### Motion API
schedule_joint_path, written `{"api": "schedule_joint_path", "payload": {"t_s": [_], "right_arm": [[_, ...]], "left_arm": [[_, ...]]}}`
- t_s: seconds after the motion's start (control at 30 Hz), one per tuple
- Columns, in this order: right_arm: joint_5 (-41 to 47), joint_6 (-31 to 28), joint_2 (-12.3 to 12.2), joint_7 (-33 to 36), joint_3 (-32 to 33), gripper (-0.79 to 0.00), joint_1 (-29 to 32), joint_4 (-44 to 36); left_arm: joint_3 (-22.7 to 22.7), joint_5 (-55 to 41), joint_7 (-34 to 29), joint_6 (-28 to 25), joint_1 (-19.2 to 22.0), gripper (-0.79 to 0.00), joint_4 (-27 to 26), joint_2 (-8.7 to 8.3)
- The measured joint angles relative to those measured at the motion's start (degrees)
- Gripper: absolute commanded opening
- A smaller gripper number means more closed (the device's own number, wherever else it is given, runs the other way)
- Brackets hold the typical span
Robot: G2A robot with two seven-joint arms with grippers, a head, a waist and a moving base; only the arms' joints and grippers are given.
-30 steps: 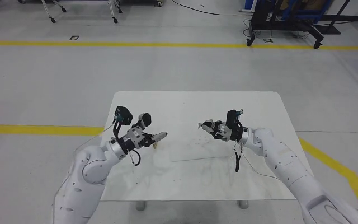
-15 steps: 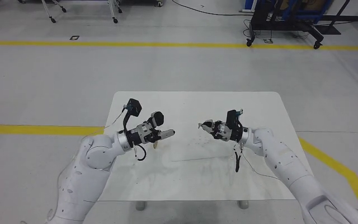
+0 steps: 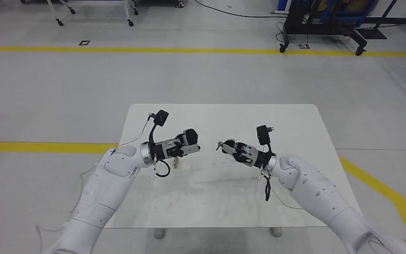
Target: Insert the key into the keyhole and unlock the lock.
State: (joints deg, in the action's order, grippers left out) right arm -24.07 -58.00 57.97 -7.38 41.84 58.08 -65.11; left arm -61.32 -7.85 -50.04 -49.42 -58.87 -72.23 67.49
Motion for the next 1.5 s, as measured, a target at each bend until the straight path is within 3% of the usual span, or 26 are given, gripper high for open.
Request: {"api": "schedule_joint_path", "payload": {"t_s": [0.27, 0.4, 0.6, 1.0, 1.5], "right_arm": [[24.11, 0.0, -2.31, 19.44, -1.31, -0.785, -1.51, -3.28], [23.11, 0.0, -2.28, 18.08, -1.29, -0.785, -1.49, -3.24], [23.14, 0.0, -2.28, 18.11, -1.29, -0.785, -1.49, -3.24], [23.14, 0.0, -2.28, 18.11, -1.29, -0.785, -1.49, -3.24], [23.14, 0.0, -2.28, 18.11, -1.29, -0.785, -1.49, -3.24]], "left_arm": [[2.67, 5.28, 2.02, -0.54, 1.61, 0.0, 1.57, 0.48], [3.87, 6.05, 2.96, -0.75, 1.66, -0.052, 1.45, 0.68], [5.46, 7.16, 3.58, -0.81, 1.96, -0.037, 1.73, 0.89], [7.59, 8.88, 7.07, -0.74, 2.24, -0.4, 2.36, 1.36], [8.77, 8.58, 8.5, -1.06, 2.34, -0.456, 2.43, 1.42]]}}
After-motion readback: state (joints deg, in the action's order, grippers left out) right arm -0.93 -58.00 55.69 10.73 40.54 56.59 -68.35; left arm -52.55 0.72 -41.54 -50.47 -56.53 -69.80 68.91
